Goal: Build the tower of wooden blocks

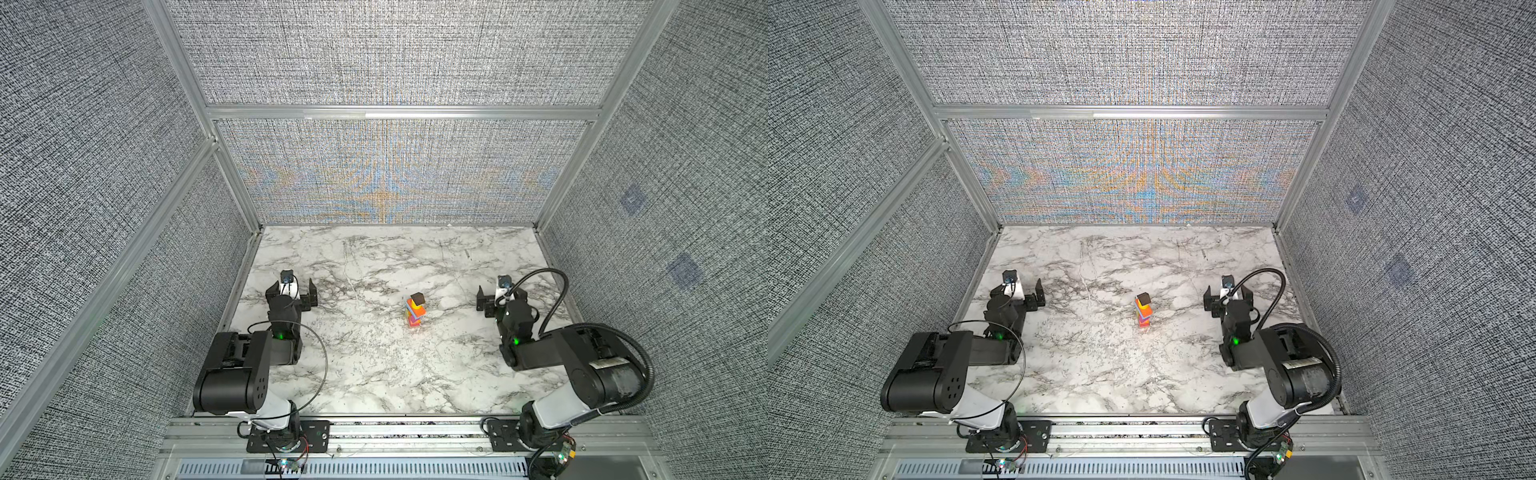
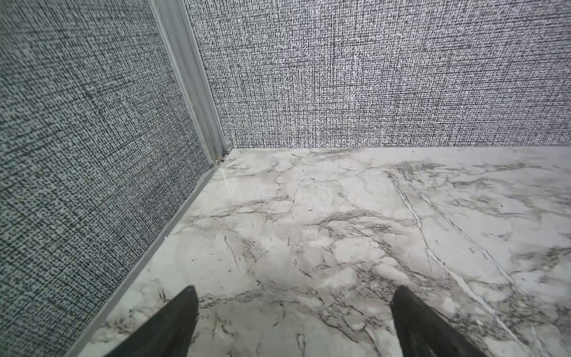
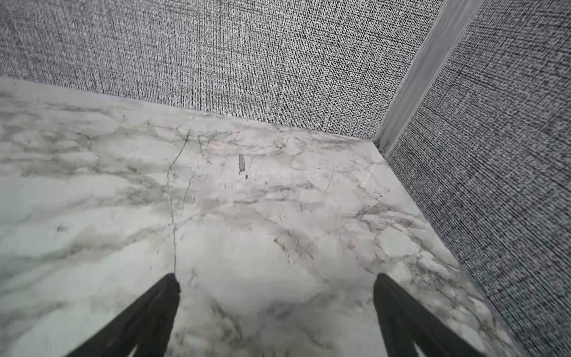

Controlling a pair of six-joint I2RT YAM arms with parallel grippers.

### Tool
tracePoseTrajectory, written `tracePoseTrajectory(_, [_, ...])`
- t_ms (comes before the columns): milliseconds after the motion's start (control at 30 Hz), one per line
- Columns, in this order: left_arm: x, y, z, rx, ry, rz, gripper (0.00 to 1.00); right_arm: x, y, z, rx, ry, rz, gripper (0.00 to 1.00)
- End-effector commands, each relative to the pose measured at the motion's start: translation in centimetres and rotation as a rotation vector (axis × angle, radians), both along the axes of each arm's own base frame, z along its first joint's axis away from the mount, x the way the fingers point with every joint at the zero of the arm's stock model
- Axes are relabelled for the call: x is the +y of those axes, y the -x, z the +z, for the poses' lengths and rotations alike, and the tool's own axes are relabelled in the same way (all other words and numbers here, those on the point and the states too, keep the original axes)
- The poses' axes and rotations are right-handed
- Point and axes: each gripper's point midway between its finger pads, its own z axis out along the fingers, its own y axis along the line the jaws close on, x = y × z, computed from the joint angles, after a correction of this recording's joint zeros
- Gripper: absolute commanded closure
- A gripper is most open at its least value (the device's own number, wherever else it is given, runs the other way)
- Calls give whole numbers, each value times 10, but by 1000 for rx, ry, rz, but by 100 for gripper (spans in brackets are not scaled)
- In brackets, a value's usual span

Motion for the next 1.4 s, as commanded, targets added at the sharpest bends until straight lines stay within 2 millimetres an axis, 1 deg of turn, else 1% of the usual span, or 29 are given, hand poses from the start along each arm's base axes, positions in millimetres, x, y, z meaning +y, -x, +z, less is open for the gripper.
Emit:
tracePoseTrajectory(0, [-7,4,-21,93,42,-42,1,10,8,-38,201,-117,102,1])
tracePoseTrajectory(67, [-8,4,-21,92,44,-42,1,12,9,-36,156,-110,107,1])
tracePoseTrajectory(133, [-7,5,-20,90,43,-42,1,16,9,-36,172,-95,122,1])
tracePoseTrajectory(1367, [-8,5,-19,85,41,-43,1,16,9,-36,164,-98,122,1])
